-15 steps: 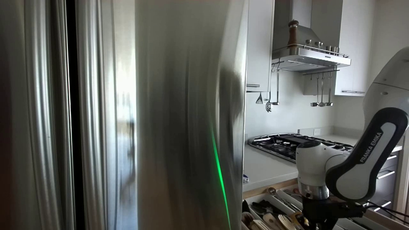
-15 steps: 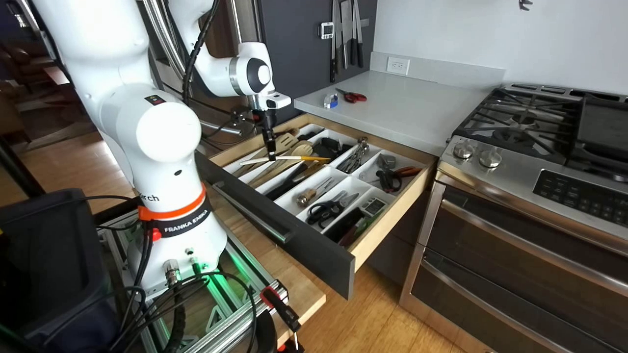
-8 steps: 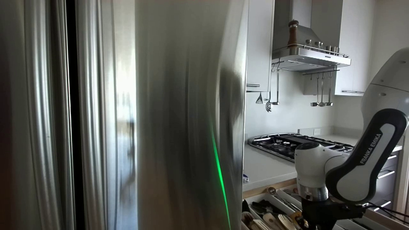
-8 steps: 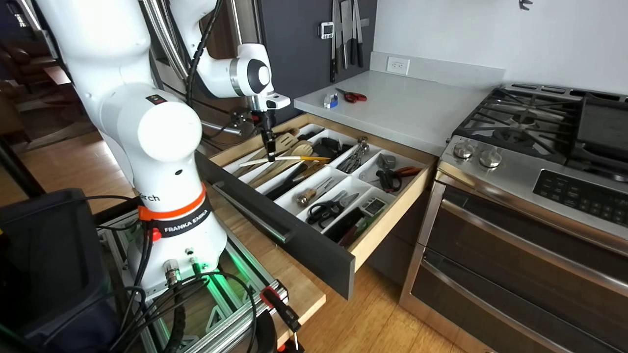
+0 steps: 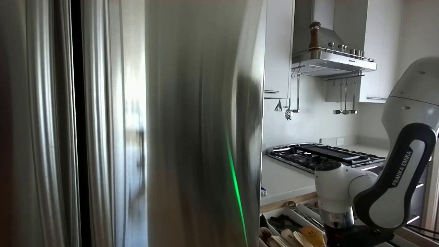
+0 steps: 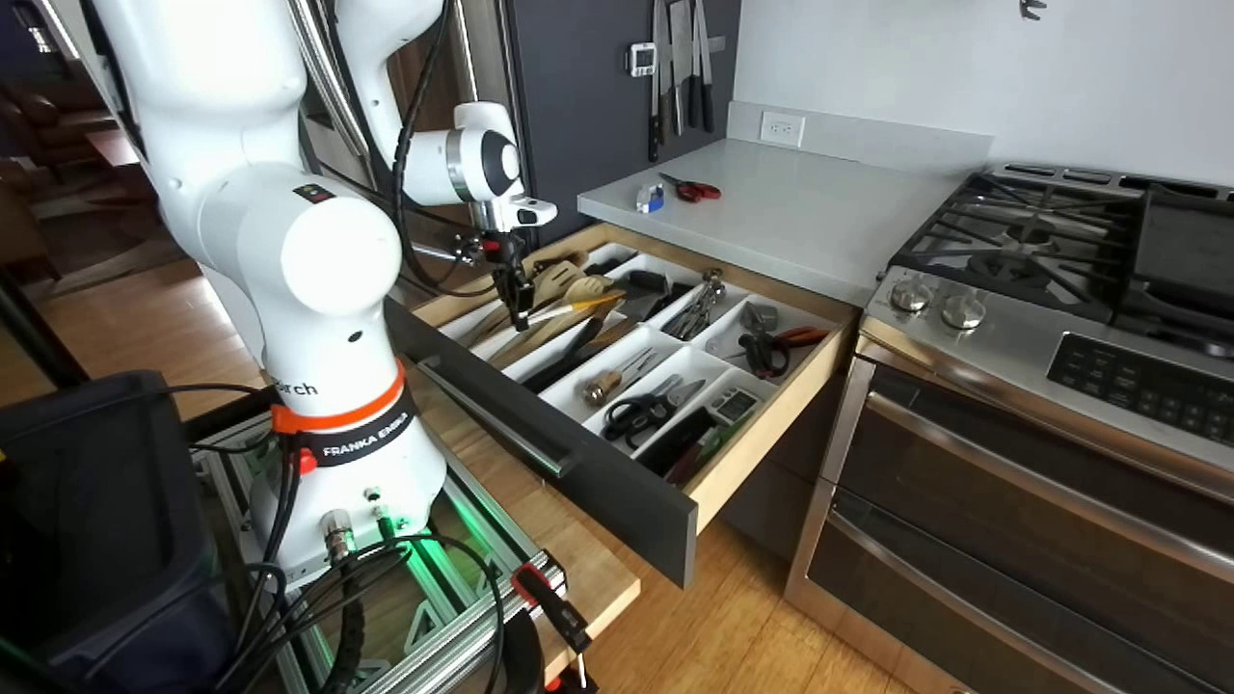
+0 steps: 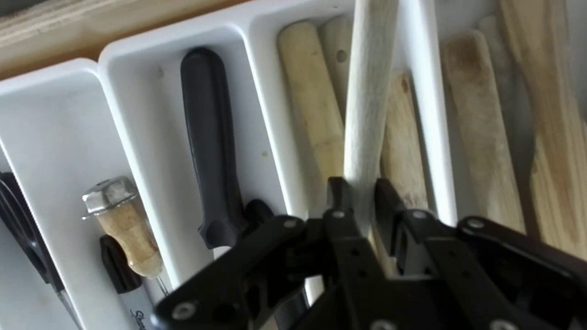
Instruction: Pick up the spatula from the counter and put it in the open drawer.
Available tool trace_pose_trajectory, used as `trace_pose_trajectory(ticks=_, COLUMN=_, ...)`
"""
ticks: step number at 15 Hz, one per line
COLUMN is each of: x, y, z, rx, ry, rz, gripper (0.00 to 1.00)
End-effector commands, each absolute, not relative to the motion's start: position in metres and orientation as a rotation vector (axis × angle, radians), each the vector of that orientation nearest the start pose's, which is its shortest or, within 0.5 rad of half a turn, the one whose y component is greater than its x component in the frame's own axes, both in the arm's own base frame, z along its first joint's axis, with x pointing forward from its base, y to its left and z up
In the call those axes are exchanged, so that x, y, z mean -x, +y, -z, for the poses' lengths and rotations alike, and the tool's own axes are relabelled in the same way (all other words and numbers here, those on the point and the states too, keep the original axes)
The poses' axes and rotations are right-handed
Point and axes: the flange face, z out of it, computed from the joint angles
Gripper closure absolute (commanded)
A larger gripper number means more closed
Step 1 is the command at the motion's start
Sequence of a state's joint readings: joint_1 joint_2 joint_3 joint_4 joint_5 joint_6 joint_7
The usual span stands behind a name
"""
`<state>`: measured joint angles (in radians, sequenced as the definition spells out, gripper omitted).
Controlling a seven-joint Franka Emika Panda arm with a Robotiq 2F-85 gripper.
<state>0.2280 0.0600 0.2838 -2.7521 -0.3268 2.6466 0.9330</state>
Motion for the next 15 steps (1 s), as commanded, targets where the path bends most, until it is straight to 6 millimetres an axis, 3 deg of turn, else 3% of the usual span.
trace_pose_trajectory(ticks=1, x=-0.316, y=0.203, z=-0.182, rx=3.337, ry=-0.058, rz=-0.029, gripper=0.95)
trace_pose_trajectory(ticks=5, x=-0.318, y=0.201, z=-0.179, rx=3.368, ry=-0.164, rz=-0.025, gripper=0.95)
trace_pose_trajectory(ticks=11, x=-0.329, y=0.189, z=-0.182, rx=3.390, ry=-0.172, rz=0.021, gripper=0.95)
trace_pose_trajectory(ticks=12, x=-0.330, y=0.188, z=-0.181, rx=3.384, ry=-0.161, rz=0.011, gripper=0.65)
trace_pose_trajectory(ticks=15, x=-0.333, y=0.190, z=-0.187, rx=3.376, ry=-0.160, rz=0.037, gripper=0.41)
